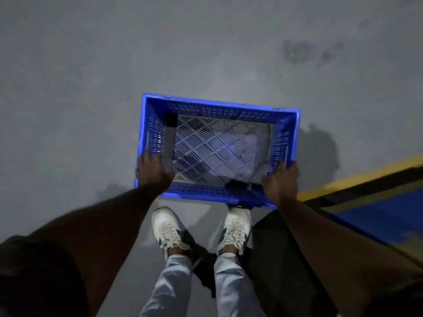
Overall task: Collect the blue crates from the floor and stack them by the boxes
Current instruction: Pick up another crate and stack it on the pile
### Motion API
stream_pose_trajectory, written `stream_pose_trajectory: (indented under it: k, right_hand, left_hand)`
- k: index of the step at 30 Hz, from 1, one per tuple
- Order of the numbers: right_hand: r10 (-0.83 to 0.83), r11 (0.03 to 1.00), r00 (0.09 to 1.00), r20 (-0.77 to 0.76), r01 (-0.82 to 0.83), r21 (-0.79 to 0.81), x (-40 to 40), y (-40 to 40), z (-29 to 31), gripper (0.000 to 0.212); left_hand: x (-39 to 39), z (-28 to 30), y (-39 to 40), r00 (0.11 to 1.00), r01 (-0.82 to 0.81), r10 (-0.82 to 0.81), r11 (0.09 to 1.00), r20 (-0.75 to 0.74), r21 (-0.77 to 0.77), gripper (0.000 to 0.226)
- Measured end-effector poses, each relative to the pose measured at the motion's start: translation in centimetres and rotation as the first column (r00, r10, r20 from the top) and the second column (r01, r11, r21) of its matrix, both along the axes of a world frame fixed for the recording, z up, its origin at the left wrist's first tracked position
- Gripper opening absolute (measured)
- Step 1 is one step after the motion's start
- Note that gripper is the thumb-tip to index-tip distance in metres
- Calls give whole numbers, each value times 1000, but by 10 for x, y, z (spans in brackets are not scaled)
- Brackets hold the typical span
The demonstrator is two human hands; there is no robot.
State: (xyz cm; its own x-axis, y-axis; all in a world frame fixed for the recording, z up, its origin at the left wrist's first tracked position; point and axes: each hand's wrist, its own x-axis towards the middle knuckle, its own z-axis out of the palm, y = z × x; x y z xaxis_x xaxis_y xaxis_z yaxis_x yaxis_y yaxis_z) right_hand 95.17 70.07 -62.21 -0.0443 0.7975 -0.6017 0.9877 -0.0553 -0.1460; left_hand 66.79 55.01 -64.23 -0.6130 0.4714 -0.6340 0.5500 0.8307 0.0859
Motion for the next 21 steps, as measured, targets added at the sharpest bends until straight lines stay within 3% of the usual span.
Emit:
stream_pose_trajectory:
  k: [5, 9, 13, 18, 21]
  right_hand:
    - [-35, 999, 996, 82, 33, 26, -3, 1, -20, 54]
    - [-150, 989, 975, 167, 151, 9, -5, 8, -26, 53]
    - [-142, 990, 974, 176, 139, 29, -5, 12, -27, 50]
    - [-98, 992, 984, 151, 84, 95, -10, 30, 17, 53]
    - [-102, 995, 985, 141, 99, 27, -21, 50, 72, 49]
  left_hand:
    - [-6, -14, -3, 992, -64, 73, 995, -107, 79, 60]
    - [-18, -22, -8, 939, -325, 337, 936, -73, 136, 57]
    - [-22, -20, -11, 932, -347, 356, 930, -65, 125, 38]
    - [-29, 30, -7, 901, -403, 428, 884, -65, 235, 31]
    - [-39, 85, -4, 885, -429, 461, 861, -65, 275, 30]
